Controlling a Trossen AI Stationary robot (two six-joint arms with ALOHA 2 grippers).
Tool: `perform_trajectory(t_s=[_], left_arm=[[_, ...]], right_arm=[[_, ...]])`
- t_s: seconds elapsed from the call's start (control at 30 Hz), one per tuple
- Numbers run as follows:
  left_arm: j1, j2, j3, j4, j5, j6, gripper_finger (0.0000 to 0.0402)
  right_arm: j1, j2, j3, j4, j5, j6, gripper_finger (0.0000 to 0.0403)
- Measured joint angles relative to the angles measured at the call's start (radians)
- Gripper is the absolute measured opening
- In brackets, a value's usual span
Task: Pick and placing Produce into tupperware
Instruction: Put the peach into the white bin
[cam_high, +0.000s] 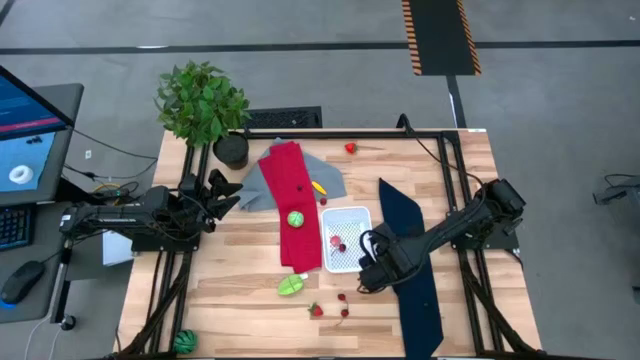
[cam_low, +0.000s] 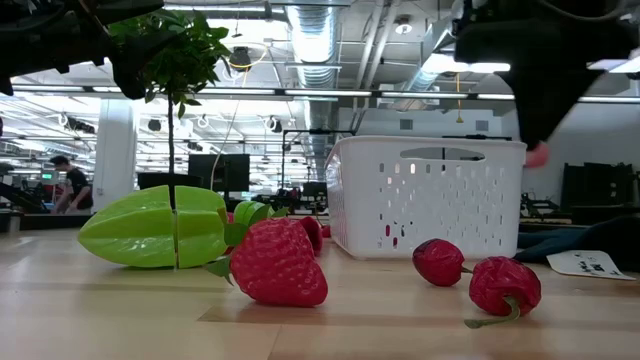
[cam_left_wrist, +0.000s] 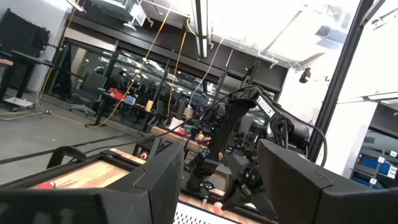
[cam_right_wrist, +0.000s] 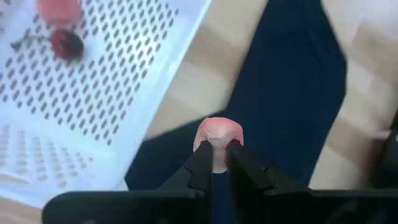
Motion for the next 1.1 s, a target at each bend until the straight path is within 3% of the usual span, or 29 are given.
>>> perform_trajectory(t_s=[0.17, 0.33, 0.47, 0.7, 0.9, 1.1], left_arm=[[0.000, 0.000, 0.000, 0.000, 0.000, 0.000, 0.0196], [0.000, 0.000, 0.000, 0.000, 0.000, 0.000, 0.0196], [0.000, 0.000, 0.000, 0.000, 0.001, 0.000, 0.0196], [0.000, 0.000, 0.000, -0.001, 0.001, 0.000, 0.0196], [0.000, 0.000, 0.000, -0.001, 0.001, 0.000, 0.0196], [0.000, 0.000, 0.000, -0.001, 0.001, 0.000, 0.0196]], right_arm=[[-0.018, 0.000, 0.072, -0.009, 0.116, -0.055, 0.0060], [-0.036, 0.000, 0.104, 0.160, 0.151, -0.213, 0.0060], [-0.062, 0.000, 0.104, 0.264, 0.084, -0.281, 0.0060], [-0.082, 0.000, 0.104, 0.265, 0.075, -0.282, 0.0060], [-0.108, 0.000, 0.067, 0.302, -0.025, -0.281, 0.0060], [-0.104, 0.000, 0.057, 0.319, -0.018, -0.290, 0.0060]])
